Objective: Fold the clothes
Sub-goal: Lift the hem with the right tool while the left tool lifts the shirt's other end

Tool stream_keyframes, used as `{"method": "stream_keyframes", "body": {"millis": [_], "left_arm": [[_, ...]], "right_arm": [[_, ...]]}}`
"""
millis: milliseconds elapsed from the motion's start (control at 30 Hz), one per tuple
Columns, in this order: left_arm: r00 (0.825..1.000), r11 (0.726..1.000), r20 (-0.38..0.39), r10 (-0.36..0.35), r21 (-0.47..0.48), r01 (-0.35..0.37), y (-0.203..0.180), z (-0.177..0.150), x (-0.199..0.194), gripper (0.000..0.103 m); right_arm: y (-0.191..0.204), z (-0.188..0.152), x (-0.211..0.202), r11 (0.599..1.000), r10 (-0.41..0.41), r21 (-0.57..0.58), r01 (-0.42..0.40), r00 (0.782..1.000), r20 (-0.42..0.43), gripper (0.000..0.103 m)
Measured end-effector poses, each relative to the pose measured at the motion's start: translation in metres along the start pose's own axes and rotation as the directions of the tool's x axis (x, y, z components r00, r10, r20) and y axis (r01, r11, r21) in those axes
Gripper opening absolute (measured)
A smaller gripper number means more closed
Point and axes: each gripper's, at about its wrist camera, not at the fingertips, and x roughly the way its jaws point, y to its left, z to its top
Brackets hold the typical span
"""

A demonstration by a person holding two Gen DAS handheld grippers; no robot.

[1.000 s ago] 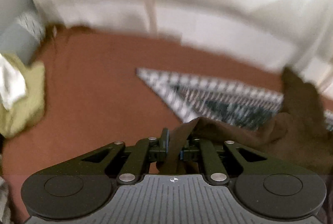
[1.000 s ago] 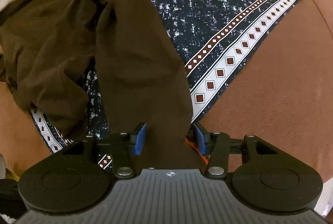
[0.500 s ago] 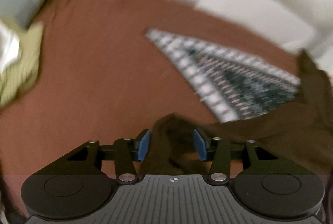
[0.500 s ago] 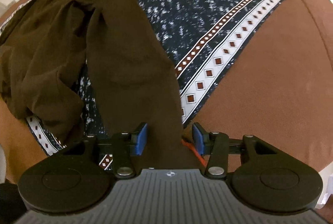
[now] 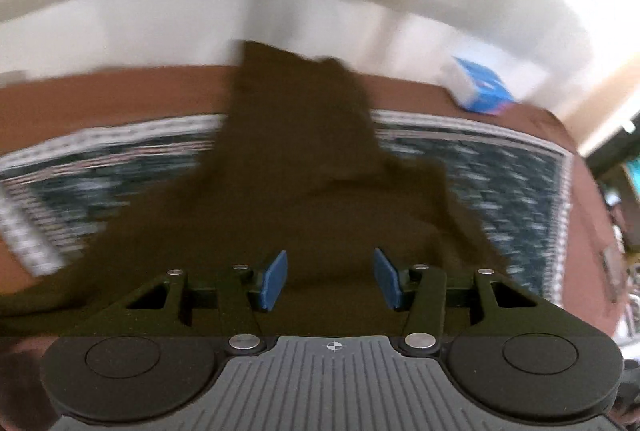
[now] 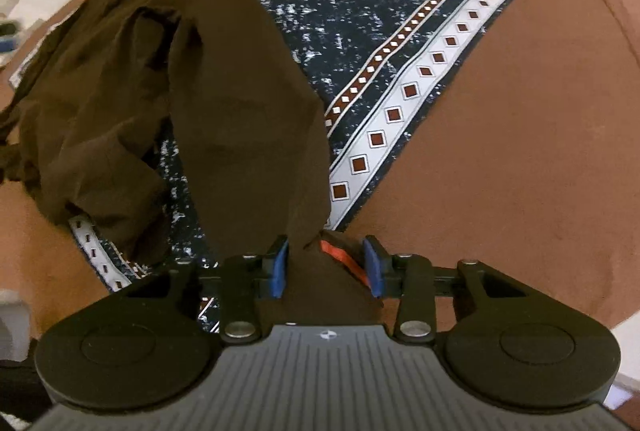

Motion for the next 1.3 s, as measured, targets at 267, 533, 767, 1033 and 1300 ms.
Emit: {"method": "stream_keyframes", "body": {"millis": [267, 533, 767, 1033, 1300], "left_arm": [[0.998, 0.999, -0.060, 0.025, -0.033, -0.027, -0.111, 0.035, 0.112, 0.064], [0.967, 0.980, -0.161, 0.199, 0.037, -0.196, -0.153, 0.052, 0.184, 0.063], [0.942, 0.964, -0.207, 0.265, 0.027, -0.265, -0.151, 0.053, 0.207, 0.014], [0.973, 0.976, -0.101, 0.207, -0.052, -0.213, -0.146, 0.072, 0.169, 0.000], [0.987, 0.985, 0.070, 0.142, -0.106, -0.134, -0.164, 0.100, 0.155, 0.000]], "right_arm": [[-0.029, -0.007, -0.007, 0.992, 0.125, -0.025, -0.124, 0.992, 0.020, 0.044], [-0.047, -0.011, -0.005, 0.978, 0.204, -0.040, -0.203, 0.979, 0.024, 0.044], [-0.059, -0.010, 0.000, 0.967, 0.254, -0.023, -0.254, 0.967, 0.008, 0.045], [-0.080, 0.001, -0.020, 0.949, 0.313, 0.024, -0.314, 0.949, 0.031, 0.005], [-0.136, 0.065, -0.094, 0.977, 0.209, -0.007, -0.213, 0.948, 0.239, 0.005]]}}
